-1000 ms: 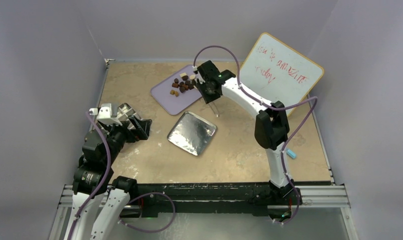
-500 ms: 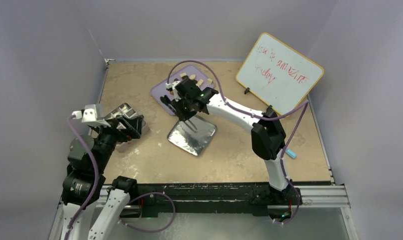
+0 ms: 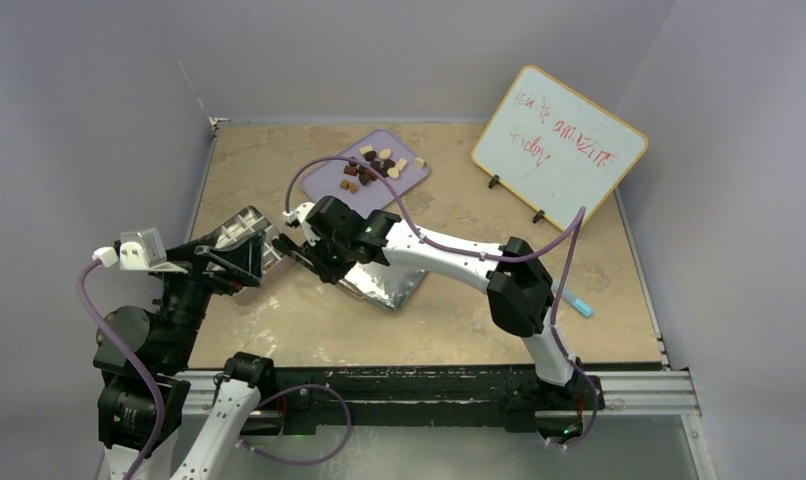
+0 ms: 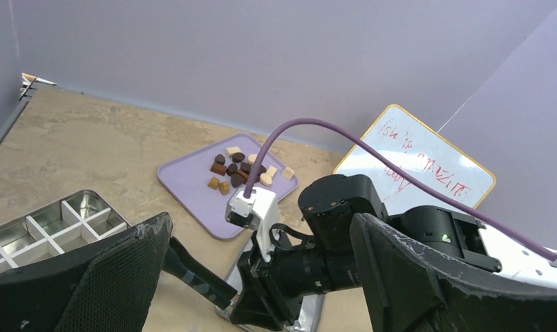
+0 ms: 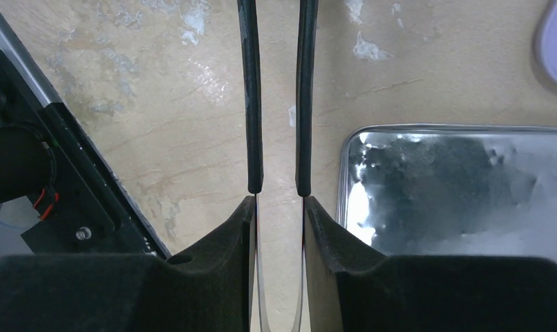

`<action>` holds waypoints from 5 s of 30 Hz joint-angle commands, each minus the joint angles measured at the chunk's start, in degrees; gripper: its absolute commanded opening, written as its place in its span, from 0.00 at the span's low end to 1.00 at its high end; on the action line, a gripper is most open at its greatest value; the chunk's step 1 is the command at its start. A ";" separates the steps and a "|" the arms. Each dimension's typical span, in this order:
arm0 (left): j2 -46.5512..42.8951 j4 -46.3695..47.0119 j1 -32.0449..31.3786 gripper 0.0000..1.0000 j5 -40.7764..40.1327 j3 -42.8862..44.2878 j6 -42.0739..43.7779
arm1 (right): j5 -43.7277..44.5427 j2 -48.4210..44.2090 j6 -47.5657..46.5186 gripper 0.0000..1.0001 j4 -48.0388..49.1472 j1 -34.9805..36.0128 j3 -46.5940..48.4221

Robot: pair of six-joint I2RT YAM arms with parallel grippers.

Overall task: Pack the chocolate
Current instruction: Place the fake chocolate in the packing box, then adjust the clamp, then pick up the fake chocolate from the plate.

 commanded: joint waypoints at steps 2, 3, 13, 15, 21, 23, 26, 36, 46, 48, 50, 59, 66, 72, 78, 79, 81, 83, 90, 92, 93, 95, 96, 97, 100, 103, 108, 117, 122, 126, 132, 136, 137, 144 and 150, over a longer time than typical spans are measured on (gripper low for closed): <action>-0.08 -0.31 0.12 1.00 -0.42 0.88 -0.96 | -0.11 2.17 0.77 0.15 0.38 0.13 3.91; -0.09 -0.24 0.08 1.00 -0.49 0.64 -0.89 | -0.11 2.61 0.76 0.15 0.24 0.18 4.29; -0.44 -0.12 0.12 1.00 -0.69 -0.38 -0.55 | 1.06 6.86 0.80 0.20 -1.71 0.29 7.95; -0.51 -0.13 0.12 1.00 -0.73 -0.78 -0.53 | 1.66 7.31 0.83 0.23 -2.05 0.31 8.29; -0.54 0.12 0.12 1.00 -0.51 -1.87 -0.69 | 3.16 6.89 0.80 0.34 -2.19 0.30 8.46; -0.57 0.21 0.12 1.00 -0.43 -2.26 -0.79 | 3.73 6.55 0.79 0.36 -2.51 0.27 8.57; -0.58 0.31 0.12 1.00 -0.25 -2.96 -0.86 | 3.97 5.68 0.77 0.38 -3.00 0.31 8.66; -0.01 0.74 0.12 0.99 -0.08 -6.05 -1.24 | 3.94 1.22 -0.04 0.36 -2.79 0.01 6.34; 5.21 -0.18 0.12 0.92 1.28 -8.77 -5.27 | 5.42 -7.67 0.54 0.34 1.39 -0.04 -3.04; 6.49 0.08 0.12 0.92 1.82 -9.38 -6.48 | 5.55 -9.21 0.81 0.33 2.42 -0.05 -5.50; 8.23 0.53 0.12 0.91 2.45 -9.88 -7.27 | 5.55 -11.03 1.06 0.33 3.85 -0.04 -7.32; 16.62 7.32 0.12 0.91 9.38 -13.16 -10.29 | 4.25 -19.45 0.75 0.31 13.25 0.04 -17.85; 22.26 8.69 0.12 0.91 7.89 -13.59 -9.90 | 4.23 -24.77 0.75 0.31 16.40 0.02 -22.91; 26.36 8.73 0.12 0.90 7.13 -14.27 -9.26 | 4.71 -28.08 0.70 0.30 17.71 0.04 -24.71; 31.40 5.98 0.12 0.90 6.61 -13.62 -9.01 | 6.30 -30.18 0.50 0.30 16.81 0.01 -25.01; 31.86 5.86 0.12 0.90 6.67 -13.62 -9.05 | 7.48 -30.31 0.40 0.30 16.80 -0.03 -24.89; 32.59 5.68 0.12 0.90 7.03 -13.72 -8.90 | 9.26 -30.08 0.09 0.30 16.11 -0.04 -24.04; 33.38 5.31 0.12 0.91 7.53 -13.50 -8.75 | 10.68 -29.72 -0.20 0.30 15.16 -0.10 -23.06; 34.05 4.68 0.12 0.91 10.26 -12.14 -7.69 | 12.66 -28.20 -0.80 0.30 14.08 -1.60 -21.48; 33.53 4.32 0.12 0.91 10.64 -11.45 -7.16 | 13.16 -27.26 -1.07 0.29 13.27 -2.38 -20.66; 33.14 4.16 0.12 0.91 11.07 -11.03 -6.78 | 13.45 -26.73 -1.16 0.29 12.78 -2.87 -20.23; 32.17 3.92 0.12 0.92 12.48 -9.78 -5.88 | 13.95 -25.70 -1.35 0.29 12.03 -3.95 -19.69; 31.52 3.98 0.08 0.92 13.32 -9.33 -5.25 | 14.01 -25.23 -1.36 0.29 11.78 -4.59 -19.51; 30.84 3.99 0.12 0.92 13.92 -9.00 -4.66 | 13.96 -24.70 -1.41 0.29 11.39 -5.28 -19.29; 28.64 4.04 0.12 0.93 14.68 -8.46 -2.75 | 14.03 -22.75 -1.32 0.29 10.69 -7.63 -18.42; 25.93 4.57 0.12 0.94 14.74 -9.17 -0.44 | 15.53 -20.53 -2.06 0.30 9.26 -10.16 -16.64; 22.89 5.44 0.12 0.94 12.59 -12.45 2.09 | 21.32 -15.87 -3.73 0.33 6.09 -14.33 -12.46; 21.65 5.33 0.04 0.95 14.65 -13.61 2.11 | 26.76 -8.93 -6.19 0.37 2.86 -20.50 -6.55; 20.28 5.37 0.01 0.95 14.54 -13.91 2.02 | 28.66 -5.35 -7.06 0.40 1.99 -23.33 -3.79; 19.69 5.40 -0.05 0.95 14.68 -13.87 1.98 | 28.95 -2.92 -7.17 0.41 1.09 -24.53 -1.23; 19.87 5.01 -0.45 0.96 14.52 -13.83 1.76 | 28.39 -0.50 -6.65 0.43 1.37 -26.31 1.01; 19.26 5.20 -0.64 0.96 13.64 -13.80 1.80 | 26.76 0.93 -6.56 0.43 1.50 -27.22 2.10; 19.23 5.22 -0.67 0.96 13.68 -13.80 1.69 | 26.32 1.13 -6.55 0.43 1.55 -27.47 2.27; 20.12 5.32 -1.02 0.96 14.67 -13.88 1.50 | 23.94 1.85 -6.85 0.43 3.32 -29.47 2.03; 19.77 5.38 -1.04 0.96 14.27 -13.99 1.47 | 21.49 3.00 -7.80 0.43 3.50 -30.38 3.51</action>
